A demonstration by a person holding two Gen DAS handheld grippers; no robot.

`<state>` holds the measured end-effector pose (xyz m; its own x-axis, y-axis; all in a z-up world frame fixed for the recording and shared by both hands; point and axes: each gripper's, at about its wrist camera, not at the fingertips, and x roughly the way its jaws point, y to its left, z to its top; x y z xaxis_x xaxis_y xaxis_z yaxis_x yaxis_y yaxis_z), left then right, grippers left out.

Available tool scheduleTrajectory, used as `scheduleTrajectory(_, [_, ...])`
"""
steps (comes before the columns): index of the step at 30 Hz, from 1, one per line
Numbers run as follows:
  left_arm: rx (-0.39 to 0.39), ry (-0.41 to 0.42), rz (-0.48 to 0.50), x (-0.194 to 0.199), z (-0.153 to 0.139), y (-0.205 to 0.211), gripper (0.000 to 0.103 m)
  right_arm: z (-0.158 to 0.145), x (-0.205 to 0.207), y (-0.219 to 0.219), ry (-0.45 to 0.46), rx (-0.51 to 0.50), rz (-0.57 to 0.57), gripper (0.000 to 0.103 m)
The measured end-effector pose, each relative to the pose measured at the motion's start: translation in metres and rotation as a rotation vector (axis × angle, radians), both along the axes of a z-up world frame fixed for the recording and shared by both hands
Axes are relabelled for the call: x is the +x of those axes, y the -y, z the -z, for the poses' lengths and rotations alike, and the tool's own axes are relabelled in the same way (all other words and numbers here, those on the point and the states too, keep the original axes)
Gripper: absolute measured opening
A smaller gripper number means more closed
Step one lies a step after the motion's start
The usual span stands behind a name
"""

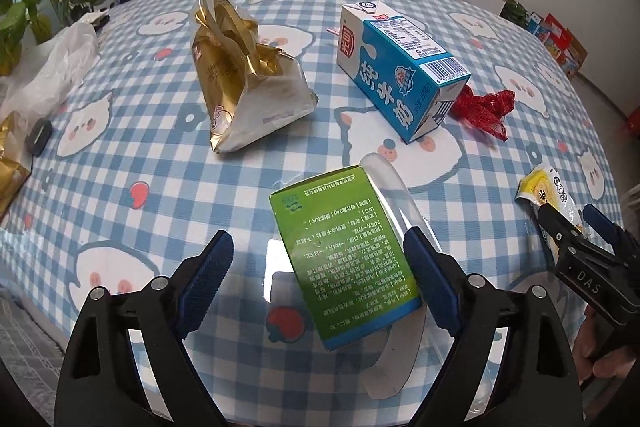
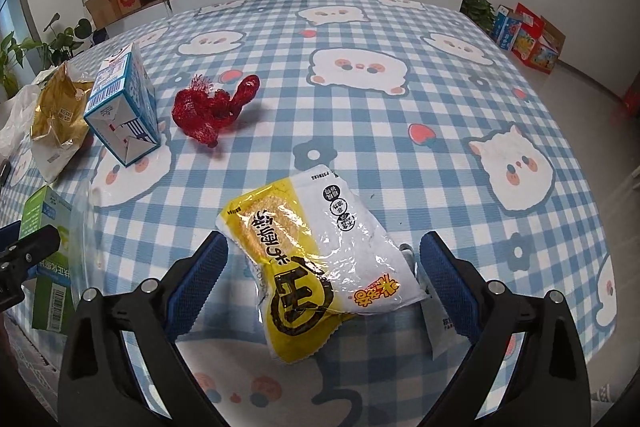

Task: Collect trash
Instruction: 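Grasp the green medicine box with left tool while right tool grasps the yellow-white snack bag, then carry the green box with left tool while right tool carries the snack bag to the bin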

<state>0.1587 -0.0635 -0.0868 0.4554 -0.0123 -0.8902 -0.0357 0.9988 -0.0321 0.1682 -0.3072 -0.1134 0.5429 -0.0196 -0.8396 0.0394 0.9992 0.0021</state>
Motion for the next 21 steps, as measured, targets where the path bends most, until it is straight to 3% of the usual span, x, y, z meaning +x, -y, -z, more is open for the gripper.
scheduleTrajectory(9, [-0.024,-0.044,0.014,0.0012,0.0059,-0.0005,0.058,0.0038,0.0041,0.0025,-0.022,0.002,0.026,0.068])
scheduleTrajectory(15, [-0.021,-0.045,0.013,-0.0004,0.0061,-0.0014,0.053,0.0037,0.0036,0.0063,-0.029,0.001,0.041,0.058])
scheduleTrajectory(21, [-0.019,-0.038,0.019,-0.0011,0.0041,-0.0022,0.05,0.0017,0.0042,0.0069,-0.031,0.003,0.034,0.037])
